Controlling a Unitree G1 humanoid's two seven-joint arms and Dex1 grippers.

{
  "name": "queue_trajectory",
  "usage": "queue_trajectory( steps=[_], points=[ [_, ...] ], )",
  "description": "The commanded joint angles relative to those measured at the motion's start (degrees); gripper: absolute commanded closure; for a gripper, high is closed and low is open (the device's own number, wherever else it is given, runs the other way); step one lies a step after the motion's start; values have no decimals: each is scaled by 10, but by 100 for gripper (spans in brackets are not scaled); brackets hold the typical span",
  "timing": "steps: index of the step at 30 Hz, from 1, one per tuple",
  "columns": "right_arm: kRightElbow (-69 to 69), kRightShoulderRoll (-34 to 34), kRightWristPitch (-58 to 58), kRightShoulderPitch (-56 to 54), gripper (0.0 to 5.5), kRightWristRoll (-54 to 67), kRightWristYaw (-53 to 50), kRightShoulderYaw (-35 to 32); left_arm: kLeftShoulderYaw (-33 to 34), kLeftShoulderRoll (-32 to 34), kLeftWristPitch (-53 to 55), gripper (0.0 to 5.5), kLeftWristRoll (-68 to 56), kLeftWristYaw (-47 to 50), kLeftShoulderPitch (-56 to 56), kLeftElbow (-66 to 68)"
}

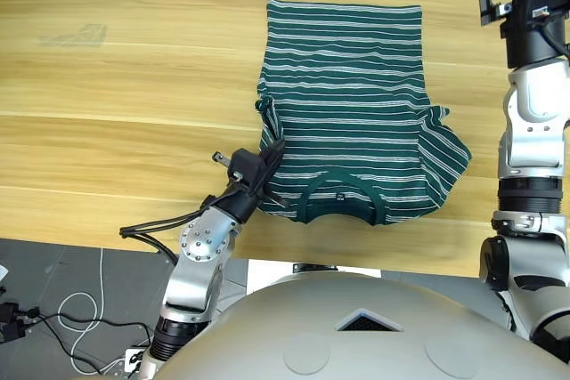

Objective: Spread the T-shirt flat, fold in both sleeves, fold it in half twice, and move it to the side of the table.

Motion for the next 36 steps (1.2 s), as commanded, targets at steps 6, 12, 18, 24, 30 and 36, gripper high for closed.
queue_trajectory(
  steps=[6, 12, 18, 24, 30, 36],
  points=[
    [-7, -1, 0, 10, 187, 1, 0, -3, -59, 29, -11, 497, 57, -19, -2, 4],
    [-7, 1, 4, 16, 187, 11, 7, -5, -84, 62, -35, 392, 45, -60, 12, -23],
    [-86, -20, 123, 135, 187, 274, 156, -84, 11, 70, -44, 304, -70, -74, 38, -87],
    [-105, -139, 401, 355, 187, 567, 461, -209, 323, 37, -20, 300, -246, 44, 29, -98],
    [24, -214, 555, 375, 187, 553, 535, -206, 389, 16, 3, 300, -281, 79, 62, -118],
    [20, -210, 548, 345, 187, 454, 520, -134, 372, -8, 1, 300, -251, 83, 81, -126]
  ],
)
